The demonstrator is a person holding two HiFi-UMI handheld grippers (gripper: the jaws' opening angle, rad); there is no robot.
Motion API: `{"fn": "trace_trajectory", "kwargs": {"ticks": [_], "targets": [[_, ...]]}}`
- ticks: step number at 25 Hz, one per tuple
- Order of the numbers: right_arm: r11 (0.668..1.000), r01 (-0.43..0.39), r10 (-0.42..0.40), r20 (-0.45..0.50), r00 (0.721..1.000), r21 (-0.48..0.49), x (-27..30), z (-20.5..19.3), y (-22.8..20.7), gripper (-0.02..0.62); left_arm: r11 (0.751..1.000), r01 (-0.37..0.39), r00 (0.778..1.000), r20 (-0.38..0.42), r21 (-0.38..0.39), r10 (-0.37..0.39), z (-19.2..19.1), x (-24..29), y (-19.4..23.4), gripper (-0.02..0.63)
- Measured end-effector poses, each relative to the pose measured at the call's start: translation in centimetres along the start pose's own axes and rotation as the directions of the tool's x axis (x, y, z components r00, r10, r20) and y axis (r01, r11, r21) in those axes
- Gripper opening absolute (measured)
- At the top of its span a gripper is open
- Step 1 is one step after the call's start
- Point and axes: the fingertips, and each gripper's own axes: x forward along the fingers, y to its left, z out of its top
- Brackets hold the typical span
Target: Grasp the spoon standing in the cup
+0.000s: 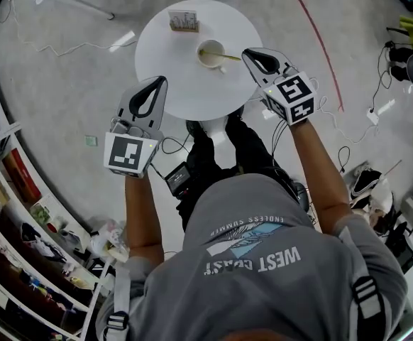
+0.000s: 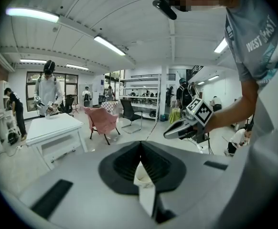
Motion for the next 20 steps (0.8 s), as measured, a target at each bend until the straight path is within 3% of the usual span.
{"fn": "trace_trajectory", "kwargs": {"ticks": [12,20], "targets": [[0.999,-0.019,0.024,-0.110,0.994,0.050,3.0,-5.8,-0.7,0.006,0.999,0.021,0.999,-0.041,-0.026,-0.022,-1.9,1.3,-0.2,0.005],[0.997,-0.031,0.044,-0.175,0.984,0.076,4.5,-8.9,-1.2,0.065,0.999,0.025,0.998,-0.060,-0.043,-0.028,-2.7,1.9,-0.3,0.005]]}}
